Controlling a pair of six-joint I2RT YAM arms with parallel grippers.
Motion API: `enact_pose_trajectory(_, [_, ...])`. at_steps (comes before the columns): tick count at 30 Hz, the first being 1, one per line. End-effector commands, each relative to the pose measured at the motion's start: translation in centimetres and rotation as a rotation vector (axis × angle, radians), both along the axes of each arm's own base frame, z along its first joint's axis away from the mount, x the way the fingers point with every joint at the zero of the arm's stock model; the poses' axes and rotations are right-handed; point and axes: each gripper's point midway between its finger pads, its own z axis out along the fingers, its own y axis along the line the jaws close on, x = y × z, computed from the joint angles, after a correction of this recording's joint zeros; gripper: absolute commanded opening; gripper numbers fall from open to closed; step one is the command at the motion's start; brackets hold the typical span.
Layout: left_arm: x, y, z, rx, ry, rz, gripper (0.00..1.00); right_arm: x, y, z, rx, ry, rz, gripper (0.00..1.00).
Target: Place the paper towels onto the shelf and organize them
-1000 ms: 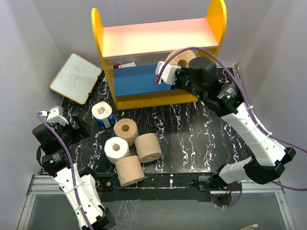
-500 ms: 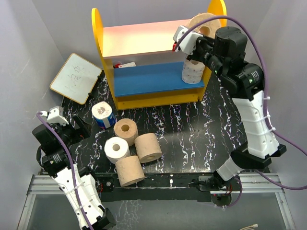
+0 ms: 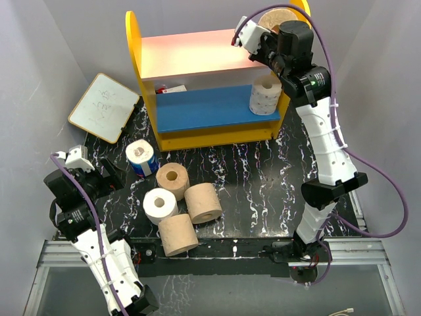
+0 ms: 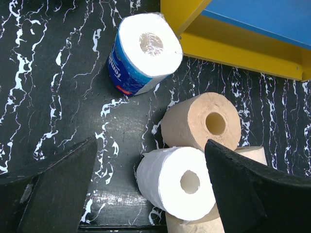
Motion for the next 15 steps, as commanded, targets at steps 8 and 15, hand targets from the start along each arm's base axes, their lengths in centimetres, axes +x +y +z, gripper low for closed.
enact_pose_trajectory(8, [0.2,-0.3,0.2,-0.009,-0.012,-0.024,0.90,-0.6,-0.5,6.2,0.102,-0.214,-0.015,0.17])
enact_pose_trajectory(15, [0.2,-0.3,0.2,-0.009,-0.011,-0.025,0.90,-0.3,-0.8,6.7,0.102,-0.242,-0.036,0.26])
